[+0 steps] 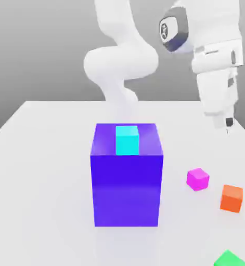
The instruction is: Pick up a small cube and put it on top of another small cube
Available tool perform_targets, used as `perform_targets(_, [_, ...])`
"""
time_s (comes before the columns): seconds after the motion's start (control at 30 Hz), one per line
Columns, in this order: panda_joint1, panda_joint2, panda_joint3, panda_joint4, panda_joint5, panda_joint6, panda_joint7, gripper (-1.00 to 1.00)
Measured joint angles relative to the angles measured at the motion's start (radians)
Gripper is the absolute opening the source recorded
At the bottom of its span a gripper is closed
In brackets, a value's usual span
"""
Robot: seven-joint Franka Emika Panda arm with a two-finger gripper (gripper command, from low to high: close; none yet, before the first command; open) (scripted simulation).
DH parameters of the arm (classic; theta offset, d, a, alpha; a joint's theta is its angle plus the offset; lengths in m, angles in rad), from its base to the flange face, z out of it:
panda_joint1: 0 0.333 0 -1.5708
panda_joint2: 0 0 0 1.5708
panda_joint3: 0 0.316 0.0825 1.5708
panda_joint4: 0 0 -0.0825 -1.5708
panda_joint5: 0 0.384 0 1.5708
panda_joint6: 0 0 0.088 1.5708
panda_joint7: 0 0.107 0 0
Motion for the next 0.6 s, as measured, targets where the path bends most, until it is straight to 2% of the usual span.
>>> perform_targets(0.27, [0.194, 0.223, 0.062, -0.201, -0.007, 0.188, -0.334, 0.00])
perform_targets(0.4, [0.210, 0.361, 0.061, -0.197, -0.035, 0.300, -0.351, 0.00])
perform_targets(0.53, [0.263, 0.505, 0.003, -0.172, -0.054, 0.418, -0.338, 0.00])
perform_targets(0.57, [0.277, 0.539, -0.009, -0.167, -0.051, 0.446, -0.338, -1.00])
perform_targets(0.6, [0.277, 0.539, -0.009, -0.167, -0.051, 0.446, -0.338, -1.00])
